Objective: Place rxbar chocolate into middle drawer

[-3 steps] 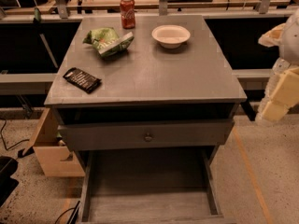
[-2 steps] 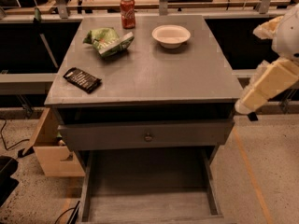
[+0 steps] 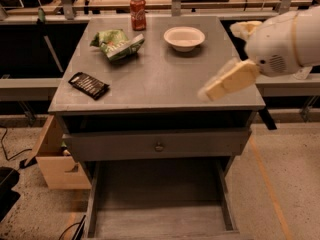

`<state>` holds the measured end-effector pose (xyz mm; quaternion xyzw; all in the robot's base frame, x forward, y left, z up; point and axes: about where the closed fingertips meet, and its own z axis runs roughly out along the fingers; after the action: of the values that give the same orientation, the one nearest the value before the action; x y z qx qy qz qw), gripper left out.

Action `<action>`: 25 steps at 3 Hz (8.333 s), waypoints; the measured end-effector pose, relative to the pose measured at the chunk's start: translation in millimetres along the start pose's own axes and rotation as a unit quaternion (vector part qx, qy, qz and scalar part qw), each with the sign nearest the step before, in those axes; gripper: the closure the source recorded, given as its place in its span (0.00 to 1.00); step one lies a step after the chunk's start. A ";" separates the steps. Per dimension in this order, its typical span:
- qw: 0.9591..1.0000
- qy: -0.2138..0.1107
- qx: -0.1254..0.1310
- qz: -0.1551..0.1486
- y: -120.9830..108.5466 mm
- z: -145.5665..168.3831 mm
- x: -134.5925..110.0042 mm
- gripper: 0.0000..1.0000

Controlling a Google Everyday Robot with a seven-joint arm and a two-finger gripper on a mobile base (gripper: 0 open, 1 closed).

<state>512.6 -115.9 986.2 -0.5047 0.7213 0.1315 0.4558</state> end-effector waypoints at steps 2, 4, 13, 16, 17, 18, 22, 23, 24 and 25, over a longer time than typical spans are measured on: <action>0.986 -0.168 0.013 -0.008 8.5 54.8 -70.1 0.00; 0.990 -0.144 -0.006 -0.013 28.6 96.6 -88.8 0.00; 0.989 -0.102 -0.044 0.099 85.3 362.4 -68.4 0.32; 0.989 -0.102 -0.044 0.099 82.9 357.4 -75.6 1.00; 0.989 -0.102 -0.044 0.099 83.0 357.5 -75.6 1.00; 0.989 -0.102 -0.044 0.099 83.0 357.4 -75.7 1.00; 0.991 -0.095 -0.057 0.078 88.4 327.7 -92.0 1.00; 0.995 -0.080 -0.055 0.014 84.7 251.4 -155.2 1.00; 0.995 -0.087 -0.033 -0.040 79.4 175.6 -243.6 1.00; 0.998 -0.031 -0.018 -0.046 73.7 104.3 -231.2 1.00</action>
Offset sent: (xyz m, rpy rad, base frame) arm 0.0185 0.0391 -0.0058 0.1687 -0.0887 0.0455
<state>522.2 126.0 1091.6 -0.5414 0.6803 0.1385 0.4742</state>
